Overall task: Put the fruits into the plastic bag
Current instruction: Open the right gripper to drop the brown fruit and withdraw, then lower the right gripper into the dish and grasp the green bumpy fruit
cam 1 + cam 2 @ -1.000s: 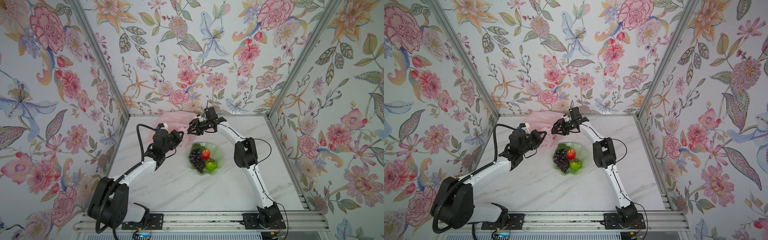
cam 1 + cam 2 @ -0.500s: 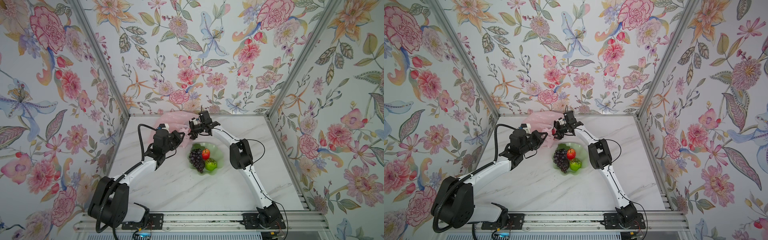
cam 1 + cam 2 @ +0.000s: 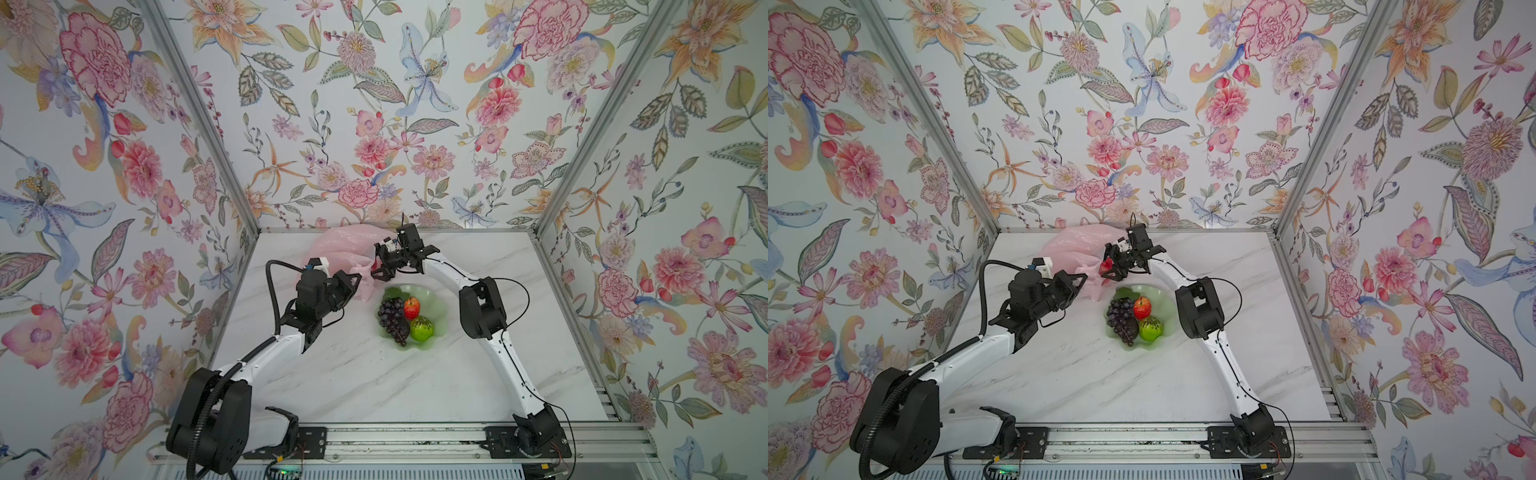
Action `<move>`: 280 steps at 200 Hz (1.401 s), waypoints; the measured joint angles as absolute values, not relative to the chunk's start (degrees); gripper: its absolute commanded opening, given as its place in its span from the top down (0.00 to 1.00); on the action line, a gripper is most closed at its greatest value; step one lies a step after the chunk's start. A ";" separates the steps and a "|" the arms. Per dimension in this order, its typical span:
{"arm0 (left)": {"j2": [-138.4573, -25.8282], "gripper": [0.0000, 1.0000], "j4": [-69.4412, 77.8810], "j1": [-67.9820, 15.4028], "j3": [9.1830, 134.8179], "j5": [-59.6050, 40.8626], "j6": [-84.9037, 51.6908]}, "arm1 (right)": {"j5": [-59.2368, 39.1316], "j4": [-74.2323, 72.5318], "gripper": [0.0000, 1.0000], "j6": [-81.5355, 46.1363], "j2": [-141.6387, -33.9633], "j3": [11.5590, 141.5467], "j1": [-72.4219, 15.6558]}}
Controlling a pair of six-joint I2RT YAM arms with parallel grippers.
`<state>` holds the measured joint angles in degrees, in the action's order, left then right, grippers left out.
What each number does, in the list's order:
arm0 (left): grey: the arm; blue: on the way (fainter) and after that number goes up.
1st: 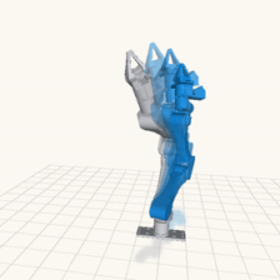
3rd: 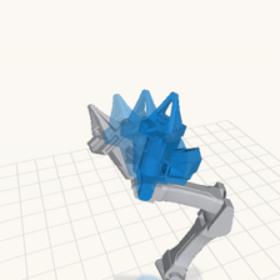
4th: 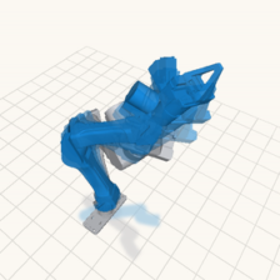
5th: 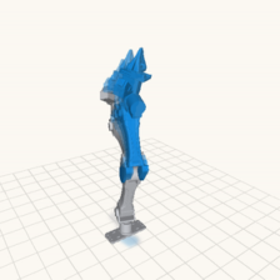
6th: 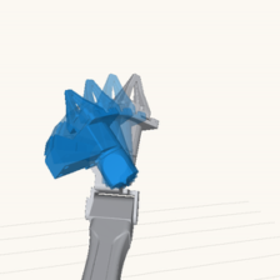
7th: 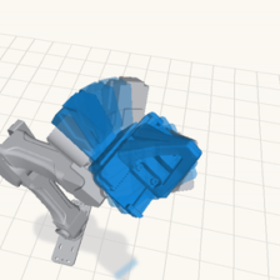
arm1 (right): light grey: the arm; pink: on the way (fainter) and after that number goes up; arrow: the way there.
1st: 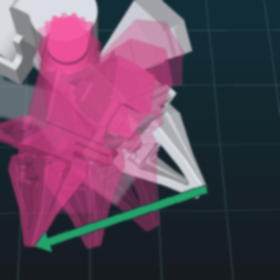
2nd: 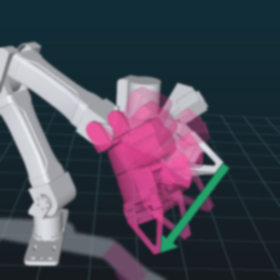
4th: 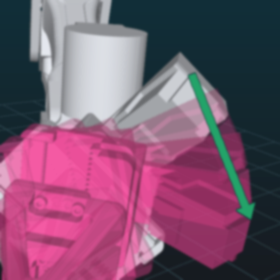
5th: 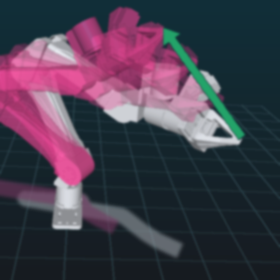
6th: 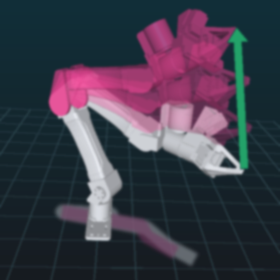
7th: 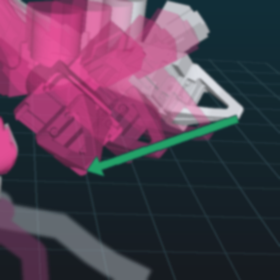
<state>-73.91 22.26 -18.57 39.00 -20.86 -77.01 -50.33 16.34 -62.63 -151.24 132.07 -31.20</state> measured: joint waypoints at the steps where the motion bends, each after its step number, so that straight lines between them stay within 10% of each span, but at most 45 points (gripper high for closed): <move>1: -73.80 1.00 22.28 -18.39 38.87 -20.88 -77.01 | -50.24 16.49 0.18 -62.52 -151.13 131.92 -31.22; 189: -76.53 1.00 17.61 -10.15 42.85 -27.00 -70.54 | -40.27 47.62 0.17 -25.89 -117.86 114.26 -24.77; 280: -82.94 1.00 21.04 -10.48 44.10 -30.30 -70.26 | -20.47 68.01 0.11 1.98 -112.40 105.91 -36.03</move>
